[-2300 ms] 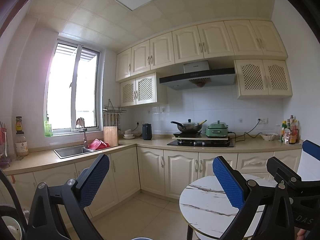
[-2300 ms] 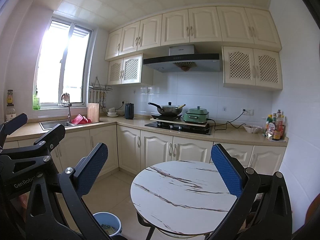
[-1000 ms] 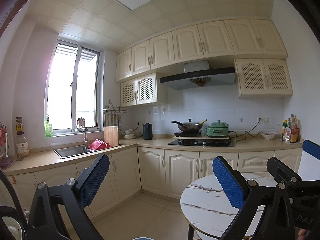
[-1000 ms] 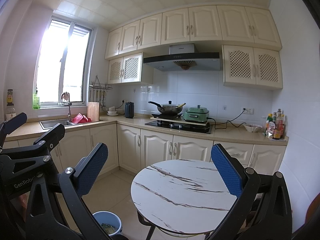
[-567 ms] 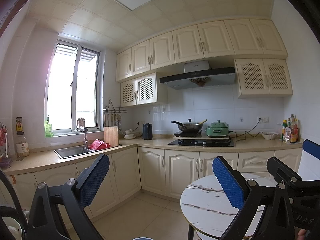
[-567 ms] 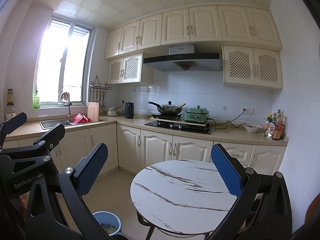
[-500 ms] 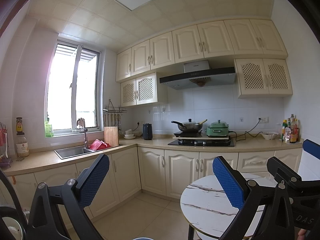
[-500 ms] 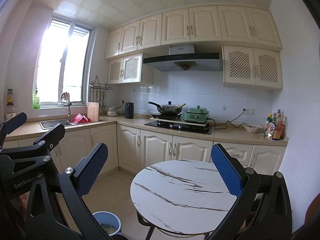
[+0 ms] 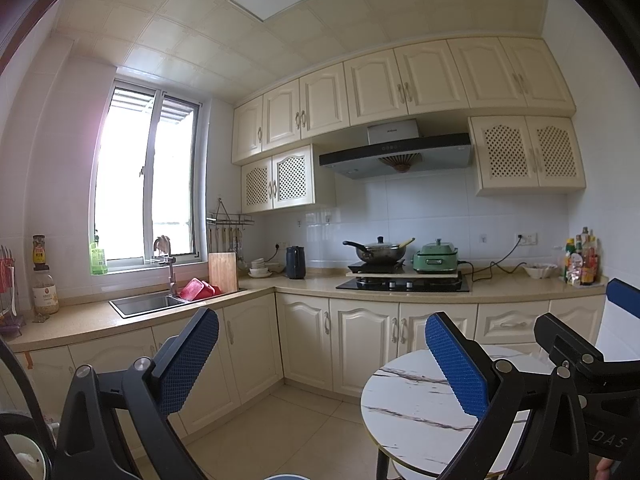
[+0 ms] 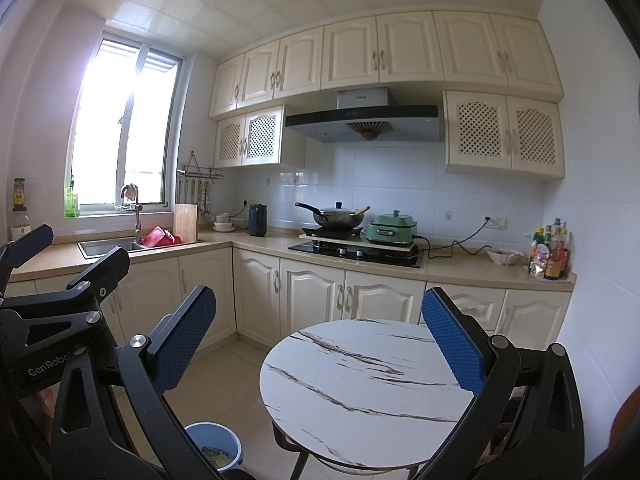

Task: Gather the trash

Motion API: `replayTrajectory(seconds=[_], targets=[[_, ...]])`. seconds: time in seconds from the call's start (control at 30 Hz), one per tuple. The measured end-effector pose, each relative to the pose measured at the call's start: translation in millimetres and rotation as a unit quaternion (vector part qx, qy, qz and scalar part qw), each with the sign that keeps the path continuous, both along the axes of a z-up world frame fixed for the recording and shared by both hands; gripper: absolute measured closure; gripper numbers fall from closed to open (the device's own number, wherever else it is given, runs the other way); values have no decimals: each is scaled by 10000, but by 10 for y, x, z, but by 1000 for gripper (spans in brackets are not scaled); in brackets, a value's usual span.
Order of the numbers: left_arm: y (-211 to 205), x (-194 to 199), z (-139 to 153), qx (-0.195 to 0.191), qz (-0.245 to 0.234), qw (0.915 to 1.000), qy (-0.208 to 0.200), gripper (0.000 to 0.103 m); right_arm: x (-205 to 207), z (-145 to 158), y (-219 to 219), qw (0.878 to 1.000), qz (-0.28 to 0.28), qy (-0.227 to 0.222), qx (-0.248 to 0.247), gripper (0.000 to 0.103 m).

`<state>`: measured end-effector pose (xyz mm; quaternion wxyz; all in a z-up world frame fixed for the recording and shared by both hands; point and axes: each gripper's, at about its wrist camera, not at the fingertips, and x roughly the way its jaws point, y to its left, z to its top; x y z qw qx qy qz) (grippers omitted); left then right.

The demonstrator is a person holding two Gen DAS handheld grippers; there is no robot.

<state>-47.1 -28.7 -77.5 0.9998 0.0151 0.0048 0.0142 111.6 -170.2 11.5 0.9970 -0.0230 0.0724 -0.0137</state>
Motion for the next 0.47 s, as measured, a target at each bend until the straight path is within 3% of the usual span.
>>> replayTrajectory(seconds=[0.47], targets=[[36,73,28,-2,-8,10000,71,0,4,-43,-63,10000,-9,25,32,0]])
